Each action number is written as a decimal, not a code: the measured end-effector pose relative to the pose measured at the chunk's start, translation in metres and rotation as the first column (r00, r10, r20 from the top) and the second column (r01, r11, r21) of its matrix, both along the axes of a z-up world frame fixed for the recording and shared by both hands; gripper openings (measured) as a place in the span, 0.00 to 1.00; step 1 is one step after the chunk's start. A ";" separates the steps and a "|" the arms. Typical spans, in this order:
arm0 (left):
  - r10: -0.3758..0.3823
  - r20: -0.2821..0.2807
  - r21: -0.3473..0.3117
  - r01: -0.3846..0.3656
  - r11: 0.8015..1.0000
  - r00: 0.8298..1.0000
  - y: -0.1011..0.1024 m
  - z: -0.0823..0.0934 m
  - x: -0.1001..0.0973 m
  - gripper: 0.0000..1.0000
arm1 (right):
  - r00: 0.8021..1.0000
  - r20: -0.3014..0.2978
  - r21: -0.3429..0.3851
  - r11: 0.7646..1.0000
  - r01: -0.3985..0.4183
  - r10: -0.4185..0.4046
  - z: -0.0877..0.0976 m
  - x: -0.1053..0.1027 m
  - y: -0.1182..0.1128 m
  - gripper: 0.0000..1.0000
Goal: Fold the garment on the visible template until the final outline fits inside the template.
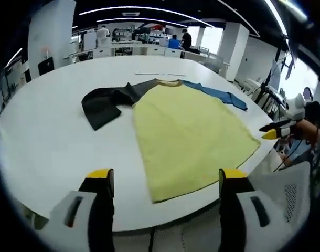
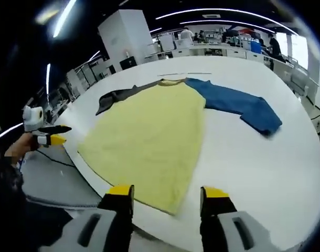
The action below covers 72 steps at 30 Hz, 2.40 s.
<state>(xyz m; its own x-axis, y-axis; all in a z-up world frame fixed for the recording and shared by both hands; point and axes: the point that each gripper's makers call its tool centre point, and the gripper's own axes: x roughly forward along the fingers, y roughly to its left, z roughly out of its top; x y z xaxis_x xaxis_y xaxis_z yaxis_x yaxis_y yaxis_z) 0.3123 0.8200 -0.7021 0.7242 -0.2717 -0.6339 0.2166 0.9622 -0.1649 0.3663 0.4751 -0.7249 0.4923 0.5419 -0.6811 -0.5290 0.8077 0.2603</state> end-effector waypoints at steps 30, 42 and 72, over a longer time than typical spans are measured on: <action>-0.054 0.043 0.000 0.054 0.999 0.998 -0.020 0.010 0.018 0.99 | 0.990 0.118 -0.154 0.986 -0.064 0.083 0.017 0.125 -0.058 0.55; -0.061 0.055 0.002 0.061 0.998 0.997 -0.027 0.013 0.021 0.97 | 0.981 0.101 -0.291 0.948 -0.130 0.166 -0.016 0.161 -0.085 0.37; -0.177 0.177 0.006 0.179 0.984 0.968 -0.051 0.035 0.027 0.90 | 0.997 0.078 -0.334 0.942 0.021 0.006 -0.018 0.196 -0.119 0.00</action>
<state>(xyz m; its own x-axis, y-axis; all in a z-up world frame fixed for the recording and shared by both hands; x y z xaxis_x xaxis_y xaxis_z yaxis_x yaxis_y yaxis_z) 0.3391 0.7693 -0.6673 0.7637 -0.4123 -0.4968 0.4109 0.9040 -0.1185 0.5624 0.3563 -0.7430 0.5538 0.2852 -0.7823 -0.5301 0.8453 -0.0671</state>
